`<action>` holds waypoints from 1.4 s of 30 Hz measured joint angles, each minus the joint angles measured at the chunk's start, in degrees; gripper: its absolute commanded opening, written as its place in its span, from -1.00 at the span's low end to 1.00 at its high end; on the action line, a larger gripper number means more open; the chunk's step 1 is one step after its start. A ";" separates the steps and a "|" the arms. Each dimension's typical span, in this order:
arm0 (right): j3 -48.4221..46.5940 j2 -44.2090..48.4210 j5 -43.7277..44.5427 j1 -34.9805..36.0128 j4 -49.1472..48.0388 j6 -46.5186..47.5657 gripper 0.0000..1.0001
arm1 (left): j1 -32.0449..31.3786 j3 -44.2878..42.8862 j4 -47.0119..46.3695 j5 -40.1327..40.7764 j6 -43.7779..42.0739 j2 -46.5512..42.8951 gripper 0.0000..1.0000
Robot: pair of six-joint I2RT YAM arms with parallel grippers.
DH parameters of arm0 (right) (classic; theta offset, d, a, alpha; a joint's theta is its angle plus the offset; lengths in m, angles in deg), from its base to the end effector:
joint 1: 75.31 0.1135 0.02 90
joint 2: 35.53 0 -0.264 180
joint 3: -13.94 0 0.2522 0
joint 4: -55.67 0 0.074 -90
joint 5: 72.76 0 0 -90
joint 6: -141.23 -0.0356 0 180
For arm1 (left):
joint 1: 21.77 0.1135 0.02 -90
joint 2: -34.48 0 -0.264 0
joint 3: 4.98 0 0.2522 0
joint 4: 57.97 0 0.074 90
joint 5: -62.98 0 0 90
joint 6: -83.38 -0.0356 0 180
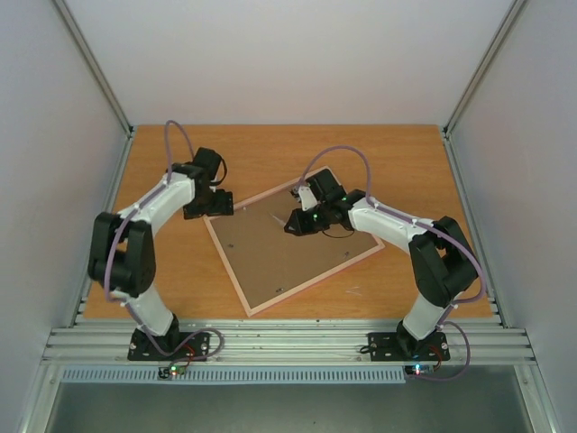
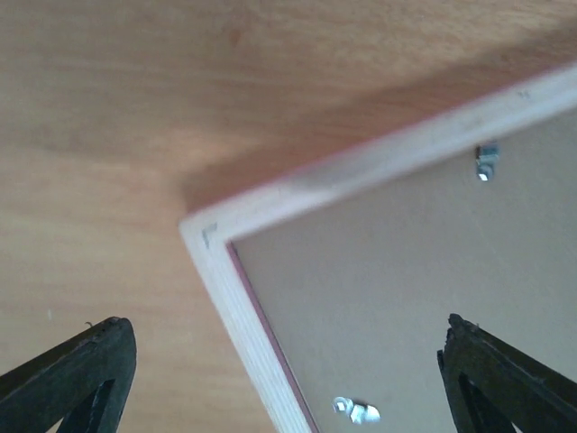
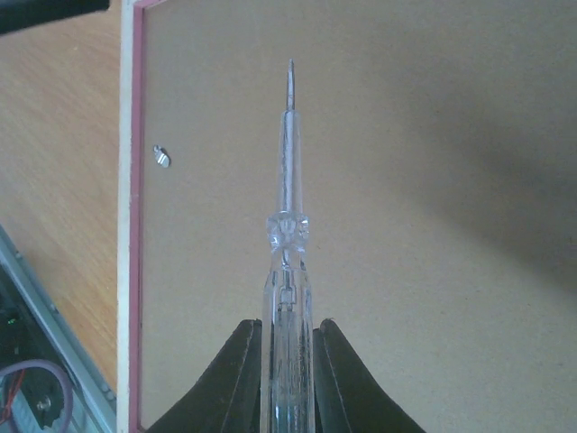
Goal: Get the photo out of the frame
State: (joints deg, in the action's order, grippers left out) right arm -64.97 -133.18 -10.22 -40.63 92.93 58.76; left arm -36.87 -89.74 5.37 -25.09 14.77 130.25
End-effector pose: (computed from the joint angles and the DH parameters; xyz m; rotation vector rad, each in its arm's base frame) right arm 0.2810 0.2144 0.2066 -1.1026 2.3244 0.7934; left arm 0.3128 -0.0832 0.2225 -0.1641 2.8660 -0.0776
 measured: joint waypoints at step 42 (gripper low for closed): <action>2.23 2.56 0.96 -1.31 0.57 -0.17 -0.98 | 2.49 -5.62 2.10 -17.31 -13.05 16.20 -0.37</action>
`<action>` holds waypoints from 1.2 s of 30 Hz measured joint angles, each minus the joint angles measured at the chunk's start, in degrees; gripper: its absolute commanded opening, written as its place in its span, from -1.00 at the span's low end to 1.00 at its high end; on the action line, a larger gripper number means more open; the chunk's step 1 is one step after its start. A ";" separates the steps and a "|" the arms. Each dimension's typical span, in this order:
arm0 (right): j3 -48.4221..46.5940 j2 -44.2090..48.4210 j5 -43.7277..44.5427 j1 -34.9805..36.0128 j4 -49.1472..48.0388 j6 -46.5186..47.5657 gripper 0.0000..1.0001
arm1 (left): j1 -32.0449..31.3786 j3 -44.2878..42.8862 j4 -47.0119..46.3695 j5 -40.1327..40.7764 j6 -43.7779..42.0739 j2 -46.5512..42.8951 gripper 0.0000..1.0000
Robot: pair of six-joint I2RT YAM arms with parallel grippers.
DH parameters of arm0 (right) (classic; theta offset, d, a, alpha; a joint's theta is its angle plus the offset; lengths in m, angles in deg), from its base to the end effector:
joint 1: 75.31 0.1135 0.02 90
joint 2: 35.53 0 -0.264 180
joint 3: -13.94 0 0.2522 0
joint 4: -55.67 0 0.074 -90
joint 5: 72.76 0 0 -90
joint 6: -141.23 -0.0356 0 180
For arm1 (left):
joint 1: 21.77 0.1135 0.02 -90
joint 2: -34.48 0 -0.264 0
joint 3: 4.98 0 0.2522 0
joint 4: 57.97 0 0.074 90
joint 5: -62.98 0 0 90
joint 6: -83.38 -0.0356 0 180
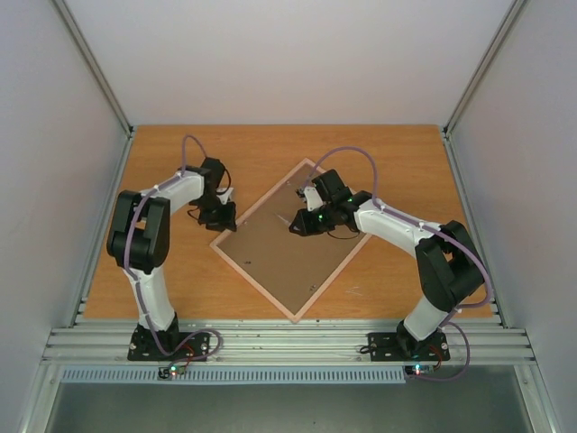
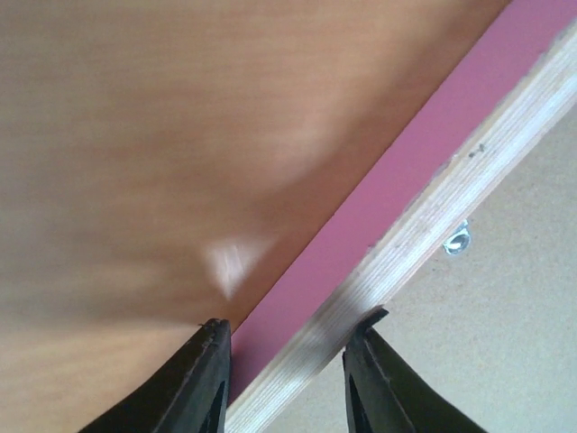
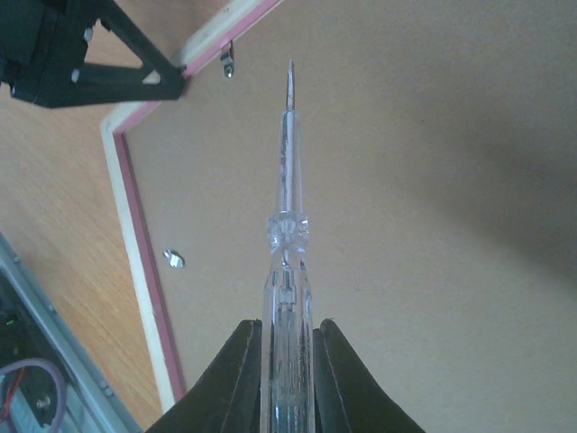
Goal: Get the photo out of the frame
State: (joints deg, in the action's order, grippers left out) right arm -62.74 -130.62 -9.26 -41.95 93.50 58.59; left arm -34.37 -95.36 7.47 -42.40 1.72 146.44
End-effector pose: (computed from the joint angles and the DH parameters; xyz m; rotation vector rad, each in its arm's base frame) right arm 0.2765 0.2011 0.2088 -1.0654 2.3436 0.7644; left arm 0.3482 -0.0875 0.1574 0.1265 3.1077 -0.4277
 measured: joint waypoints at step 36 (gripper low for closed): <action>-6.38 -11.06 -13.73 8.20 1.49 2.67 -0.98 | -9.03 28.37 -8.74 -0.17 24.28 -23.12 -0.53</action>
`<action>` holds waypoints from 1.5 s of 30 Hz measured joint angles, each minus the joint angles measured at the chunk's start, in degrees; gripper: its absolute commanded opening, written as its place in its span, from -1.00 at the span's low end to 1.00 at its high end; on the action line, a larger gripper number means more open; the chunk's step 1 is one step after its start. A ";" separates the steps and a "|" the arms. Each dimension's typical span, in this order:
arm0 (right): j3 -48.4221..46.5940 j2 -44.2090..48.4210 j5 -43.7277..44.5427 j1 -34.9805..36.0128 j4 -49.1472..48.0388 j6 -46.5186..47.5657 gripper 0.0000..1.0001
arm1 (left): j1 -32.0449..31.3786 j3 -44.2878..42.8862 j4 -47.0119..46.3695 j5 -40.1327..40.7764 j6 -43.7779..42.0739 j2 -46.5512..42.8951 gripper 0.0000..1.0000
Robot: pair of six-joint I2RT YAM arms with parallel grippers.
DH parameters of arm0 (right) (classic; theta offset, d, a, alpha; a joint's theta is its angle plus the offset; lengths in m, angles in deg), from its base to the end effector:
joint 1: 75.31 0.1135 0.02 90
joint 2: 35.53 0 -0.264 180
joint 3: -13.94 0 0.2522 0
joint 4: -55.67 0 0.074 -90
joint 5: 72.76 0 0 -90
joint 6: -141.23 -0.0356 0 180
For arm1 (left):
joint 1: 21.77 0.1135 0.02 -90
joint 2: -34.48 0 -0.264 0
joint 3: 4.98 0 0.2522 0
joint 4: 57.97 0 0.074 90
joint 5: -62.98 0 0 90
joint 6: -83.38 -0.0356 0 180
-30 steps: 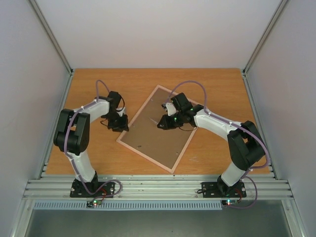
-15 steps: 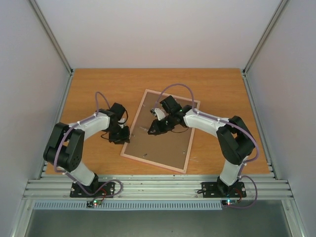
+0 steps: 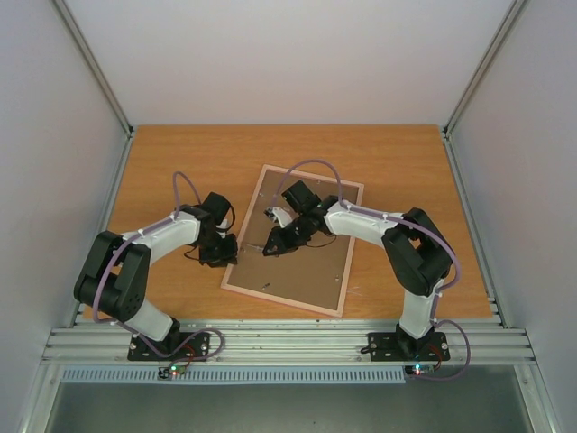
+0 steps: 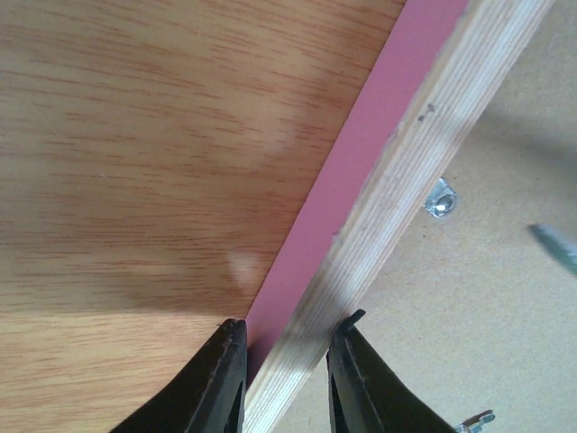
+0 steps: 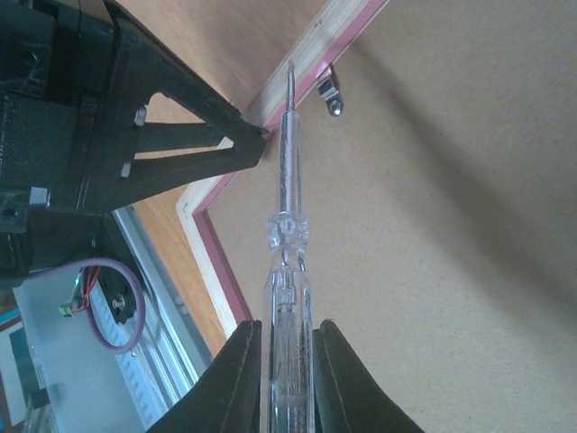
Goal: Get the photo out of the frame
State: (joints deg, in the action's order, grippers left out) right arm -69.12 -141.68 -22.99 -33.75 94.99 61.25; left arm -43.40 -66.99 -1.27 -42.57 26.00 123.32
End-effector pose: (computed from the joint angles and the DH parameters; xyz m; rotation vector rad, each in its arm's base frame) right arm 0.2633 0.2642 0.1785 -1.3714 2.2889 1.1140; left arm 0.2307 -0.1017 0.1560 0.2717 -3.0727 0.4543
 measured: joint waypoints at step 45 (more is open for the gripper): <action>0.28 -2.16 6.78 0.94 -2.34 -4.15 -0.98 | -0.57 0.81 -1.44 0.39 -0.28 -0.72 -0.57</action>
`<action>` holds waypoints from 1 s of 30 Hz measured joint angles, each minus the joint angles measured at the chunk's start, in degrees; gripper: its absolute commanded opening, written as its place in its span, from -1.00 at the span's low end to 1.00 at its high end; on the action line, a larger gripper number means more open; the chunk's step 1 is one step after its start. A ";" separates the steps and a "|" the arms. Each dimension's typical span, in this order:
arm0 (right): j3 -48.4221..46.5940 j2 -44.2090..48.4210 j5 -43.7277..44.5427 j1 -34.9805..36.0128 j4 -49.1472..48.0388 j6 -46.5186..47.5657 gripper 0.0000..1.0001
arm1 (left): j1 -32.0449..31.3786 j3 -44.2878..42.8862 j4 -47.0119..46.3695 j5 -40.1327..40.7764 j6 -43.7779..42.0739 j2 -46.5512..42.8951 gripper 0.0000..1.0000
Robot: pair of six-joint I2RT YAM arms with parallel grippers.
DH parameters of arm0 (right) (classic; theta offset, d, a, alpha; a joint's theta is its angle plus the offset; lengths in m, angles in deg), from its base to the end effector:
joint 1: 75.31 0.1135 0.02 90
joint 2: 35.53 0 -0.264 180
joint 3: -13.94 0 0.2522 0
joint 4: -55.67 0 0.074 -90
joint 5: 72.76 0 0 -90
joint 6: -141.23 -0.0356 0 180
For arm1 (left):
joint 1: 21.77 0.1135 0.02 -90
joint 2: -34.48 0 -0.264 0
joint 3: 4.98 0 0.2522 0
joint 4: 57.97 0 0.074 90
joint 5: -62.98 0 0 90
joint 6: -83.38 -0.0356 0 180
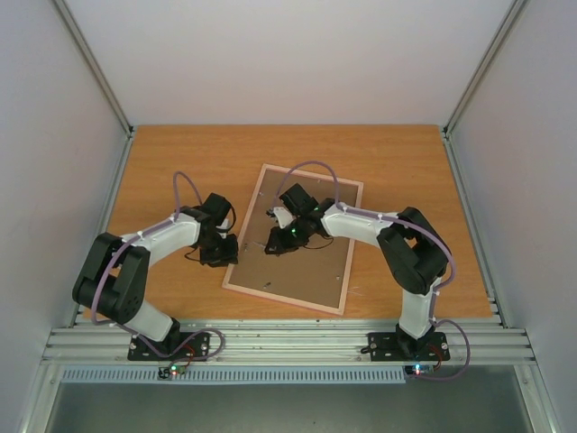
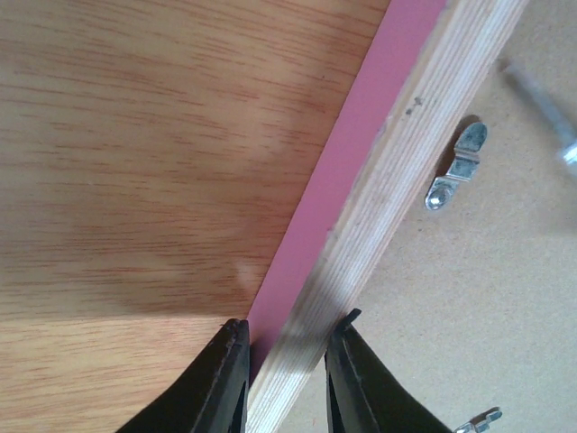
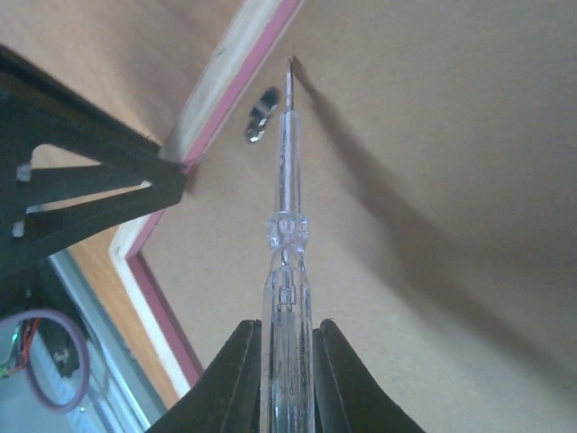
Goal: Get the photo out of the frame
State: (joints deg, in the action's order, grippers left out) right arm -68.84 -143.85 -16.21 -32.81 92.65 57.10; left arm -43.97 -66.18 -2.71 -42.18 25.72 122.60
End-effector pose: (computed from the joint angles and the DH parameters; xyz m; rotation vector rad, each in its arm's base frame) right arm 0.2657 0.2701 0.1634 -1.2899 2.3869 0.9798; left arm 0.2288 -0.1034 0.1558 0.2464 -3.0968 0.4647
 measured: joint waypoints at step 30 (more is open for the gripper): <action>10.80 13.73 6.45 -4.98 -3.78 -2.19 -0.98 | 0.81 -22.82 7.76 6.05 -5.97 9.55 0.38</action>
State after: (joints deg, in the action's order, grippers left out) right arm -58.04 -130.12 -9.76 -37.79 88.87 54.91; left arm -43.16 -89.00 5.04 -36.13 19.75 132.15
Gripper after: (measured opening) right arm 0.152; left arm 0.685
